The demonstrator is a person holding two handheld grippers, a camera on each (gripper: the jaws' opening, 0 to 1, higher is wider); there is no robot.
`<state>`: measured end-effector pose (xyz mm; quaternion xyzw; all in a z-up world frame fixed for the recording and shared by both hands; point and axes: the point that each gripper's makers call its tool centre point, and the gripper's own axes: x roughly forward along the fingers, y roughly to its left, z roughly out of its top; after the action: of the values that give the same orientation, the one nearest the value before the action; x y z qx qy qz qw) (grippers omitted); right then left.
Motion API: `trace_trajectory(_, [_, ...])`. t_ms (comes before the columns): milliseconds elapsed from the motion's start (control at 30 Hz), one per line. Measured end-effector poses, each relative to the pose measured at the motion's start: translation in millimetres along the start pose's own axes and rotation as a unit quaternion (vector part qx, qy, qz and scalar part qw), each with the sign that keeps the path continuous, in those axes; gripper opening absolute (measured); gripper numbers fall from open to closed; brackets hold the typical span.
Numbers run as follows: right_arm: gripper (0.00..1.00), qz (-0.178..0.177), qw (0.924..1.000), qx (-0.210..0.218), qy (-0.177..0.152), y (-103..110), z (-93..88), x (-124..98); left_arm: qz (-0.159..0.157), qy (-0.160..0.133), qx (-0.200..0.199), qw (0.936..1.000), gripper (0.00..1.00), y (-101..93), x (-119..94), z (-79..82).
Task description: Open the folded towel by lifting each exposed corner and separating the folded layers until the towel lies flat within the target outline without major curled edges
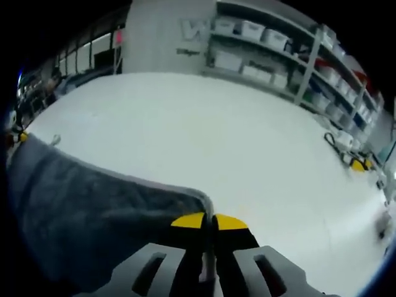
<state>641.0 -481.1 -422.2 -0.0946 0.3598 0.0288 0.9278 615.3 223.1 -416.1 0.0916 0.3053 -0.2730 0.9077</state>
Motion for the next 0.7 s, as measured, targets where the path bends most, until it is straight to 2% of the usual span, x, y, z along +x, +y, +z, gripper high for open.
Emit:
trace_trajectory(233, [0.0, 0.016, 0.9998, 0.005, 0.007, 8, 1.7, 0, 0.008, 0.002, 0.009, 0.9999, 0.03, 9.9, -5, -3.6])
trace_trajectory(433, [0.0, 0.01, 0.9999, -0.002, 0.001, 9, 3.0, 0, 0.009, -0.005, 0.007, 0.9999, 0.04, 13.1, -5, -3.2])
trace_trajectory(700, [0.0, -0.002, 1.0, -0.005, 0.003, 12, 6.9, 3, 0.011, -0.012, -0.01, 0.9998, 0.04, 33.8, 1, 1.2])
